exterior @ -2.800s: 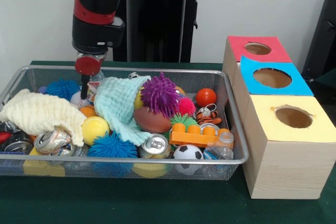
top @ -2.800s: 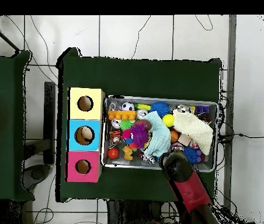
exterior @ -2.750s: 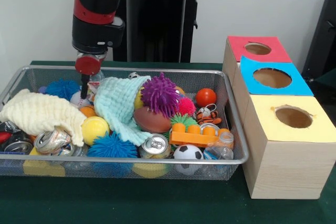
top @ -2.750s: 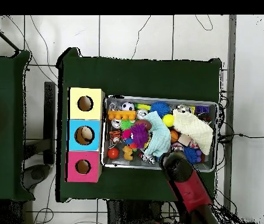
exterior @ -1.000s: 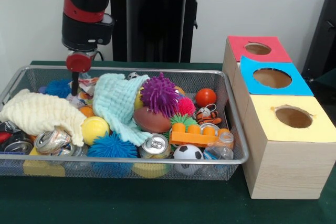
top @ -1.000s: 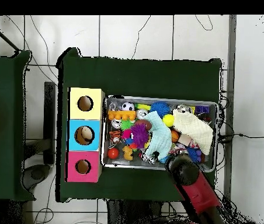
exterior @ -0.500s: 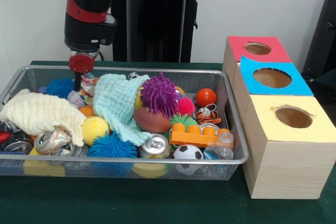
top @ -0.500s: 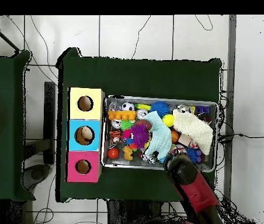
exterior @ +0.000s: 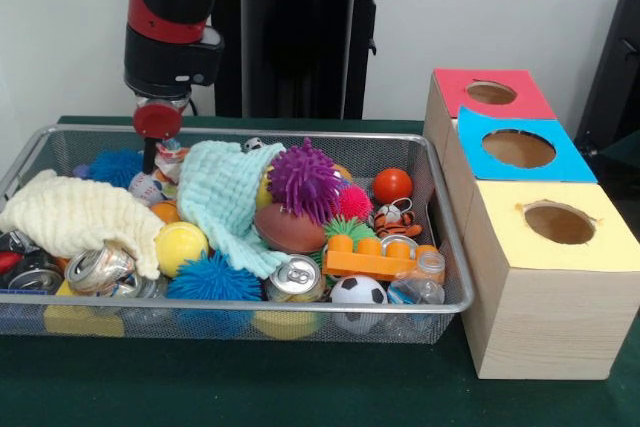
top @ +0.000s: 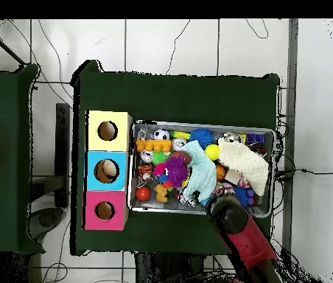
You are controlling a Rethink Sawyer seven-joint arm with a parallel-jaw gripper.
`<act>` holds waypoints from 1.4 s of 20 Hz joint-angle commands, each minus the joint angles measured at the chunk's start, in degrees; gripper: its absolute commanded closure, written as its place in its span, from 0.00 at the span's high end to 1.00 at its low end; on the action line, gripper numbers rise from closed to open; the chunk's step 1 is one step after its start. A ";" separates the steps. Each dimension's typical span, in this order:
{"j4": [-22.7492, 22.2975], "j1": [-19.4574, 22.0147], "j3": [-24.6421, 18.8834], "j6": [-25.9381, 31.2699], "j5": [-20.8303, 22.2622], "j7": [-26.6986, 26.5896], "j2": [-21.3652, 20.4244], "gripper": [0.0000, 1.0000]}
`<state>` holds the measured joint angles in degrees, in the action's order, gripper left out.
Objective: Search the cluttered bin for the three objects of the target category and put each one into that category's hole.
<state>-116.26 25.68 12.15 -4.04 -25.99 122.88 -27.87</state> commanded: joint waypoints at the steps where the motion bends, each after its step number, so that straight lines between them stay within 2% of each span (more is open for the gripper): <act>1: 1.32 0.72 -2.73 3.08 1.21 6.61 6.44 0.00; 4: 1.28 -0.22 -2.12 2.25 0.11 7.93 6.11 0.00; 6: 1.18 -1.20 -1.44 1.31 0.75 7.64 4.02 0.00; 10: 0.66 -6.60 3.71 8.17 0.34 6.19 -4.13 0.00; 12: 0.66 -8.10 5.21 12.35 0.49 6.07 -7.08 0.00; 14: -0.16 -7.76 4.85 13.26 1.32 5.89 -9.42 0.00; 20: -0.65 -8.01 4.64 16.87 2.00 5.97 -13.78 0.00; 28: 0.18 -12.18 8.19 21.02 2.27 7.03 -16.81 0.00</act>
<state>-116.39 15.19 20.14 9.64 -25.60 122.88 -41.60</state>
